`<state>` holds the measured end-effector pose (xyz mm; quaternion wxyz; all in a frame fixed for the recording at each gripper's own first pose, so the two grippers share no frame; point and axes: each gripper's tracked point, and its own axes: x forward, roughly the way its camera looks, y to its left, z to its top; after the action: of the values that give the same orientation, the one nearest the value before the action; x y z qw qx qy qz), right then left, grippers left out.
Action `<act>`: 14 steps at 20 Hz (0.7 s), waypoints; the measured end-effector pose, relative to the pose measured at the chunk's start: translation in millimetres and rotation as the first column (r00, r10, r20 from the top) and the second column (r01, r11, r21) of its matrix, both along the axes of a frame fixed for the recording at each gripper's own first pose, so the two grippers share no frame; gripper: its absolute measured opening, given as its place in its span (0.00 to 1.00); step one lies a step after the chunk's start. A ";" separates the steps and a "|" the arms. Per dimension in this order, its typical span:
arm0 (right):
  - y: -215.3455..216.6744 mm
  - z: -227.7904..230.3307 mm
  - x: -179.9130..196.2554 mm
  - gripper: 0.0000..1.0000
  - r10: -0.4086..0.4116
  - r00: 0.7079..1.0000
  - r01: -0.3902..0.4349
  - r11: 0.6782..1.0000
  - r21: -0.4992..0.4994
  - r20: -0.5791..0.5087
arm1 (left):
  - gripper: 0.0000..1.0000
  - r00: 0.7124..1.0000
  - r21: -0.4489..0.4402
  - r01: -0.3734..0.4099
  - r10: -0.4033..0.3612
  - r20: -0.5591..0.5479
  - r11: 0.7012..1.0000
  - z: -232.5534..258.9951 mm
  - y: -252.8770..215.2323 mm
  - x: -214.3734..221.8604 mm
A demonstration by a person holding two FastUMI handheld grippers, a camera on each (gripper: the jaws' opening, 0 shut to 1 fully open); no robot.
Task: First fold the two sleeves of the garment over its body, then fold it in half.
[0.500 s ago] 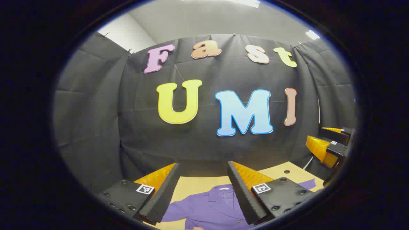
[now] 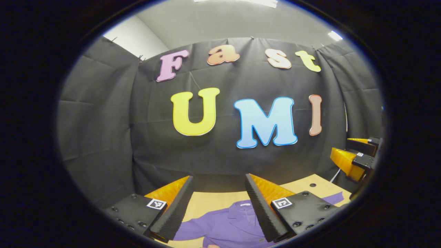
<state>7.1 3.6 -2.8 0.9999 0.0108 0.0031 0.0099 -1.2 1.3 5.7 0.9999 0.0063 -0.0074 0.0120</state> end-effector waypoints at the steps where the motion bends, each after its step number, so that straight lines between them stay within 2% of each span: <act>1: 0.1 -0.5 0.4 0.92 0.001 1.000 -0.001 1.000 0.007 0.001 | 0.93 1.000 0.002 0.001 -0.001 0.004 1.000 1.2 -1.5 0.1; 2: -0.5 0.9 0.9 0.96 0.000 1.000 0.000 1.000 0.014 0.003 | 0.93 1.000 0.005 0.002 -0.002 0.007 1.000 2.7 -3.4 -0.3; 3: -0.9 0.1 0.8 0.92 0.001 1.000 -0.001 1.000 0.019 0.004 | 0.93 1.000 0.009 0.002 -0.002 0.009 1.000 3.6 -5.4 -0.5; 14: -23.2 -14.4 1.9 0.92 -0.035 0.999 0.036 0.999 0.029 -0.028 | 0.93 1.000 0.015 0.018 -0.018 0.013 1.000 5.5 -19.2 -5.0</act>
<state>9.0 -19.6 -17.2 0.9995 0.0258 0.0164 -0.0081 -6.2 -17.8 11.2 0.9998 0.0137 -0.0139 0.0029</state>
